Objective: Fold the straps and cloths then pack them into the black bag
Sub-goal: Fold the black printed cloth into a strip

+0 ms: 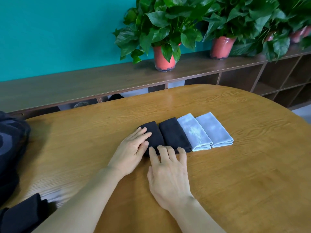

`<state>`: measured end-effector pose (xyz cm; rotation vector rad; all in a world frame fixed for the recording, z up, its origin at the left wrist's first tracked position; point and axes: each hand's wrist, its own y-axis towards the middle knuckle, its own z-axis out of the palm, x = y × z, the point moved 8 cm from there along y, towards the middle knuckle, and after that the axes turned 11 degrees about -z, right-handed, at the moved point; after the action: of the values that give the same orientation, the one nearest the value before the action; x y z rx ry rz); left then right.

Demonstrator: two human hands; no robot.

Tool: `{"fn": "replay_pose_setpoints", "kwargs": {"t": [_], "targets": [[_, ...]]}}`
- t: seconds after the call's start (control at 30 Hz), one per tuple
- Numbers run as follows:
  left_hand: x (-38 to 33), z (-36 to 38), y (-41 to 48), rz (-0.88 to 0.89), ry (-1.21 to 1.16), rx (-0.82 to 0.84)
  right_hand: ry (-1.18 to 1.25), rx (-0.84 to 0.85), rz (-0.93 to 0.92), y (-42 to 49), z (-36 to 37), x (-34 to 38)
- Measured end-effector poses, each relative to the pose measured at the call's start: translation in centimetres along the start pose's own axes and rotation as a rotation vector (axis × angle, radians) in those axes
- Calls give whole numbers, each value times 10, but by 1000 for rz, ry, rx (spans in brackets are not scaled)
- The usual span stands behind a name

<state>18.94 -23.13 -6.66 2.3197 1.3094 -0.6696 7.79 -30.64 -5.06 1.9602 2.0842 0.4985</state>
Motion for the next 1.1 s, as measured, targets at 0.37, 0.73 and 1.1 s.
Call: {"fn": "replay_pose_setpoints", "kwargs": {"t": [0.37,0.73,1.1], "targets": [[-13,3,2,55,206,-66,10,-17,58,0,0,-7],[-37,-63,-86,-70,222,-167,-33,-20,35,-7,-13,-2],[-10,-144,-198,-149,417,-256,-72,56,-30,-39,-21,61]]}}
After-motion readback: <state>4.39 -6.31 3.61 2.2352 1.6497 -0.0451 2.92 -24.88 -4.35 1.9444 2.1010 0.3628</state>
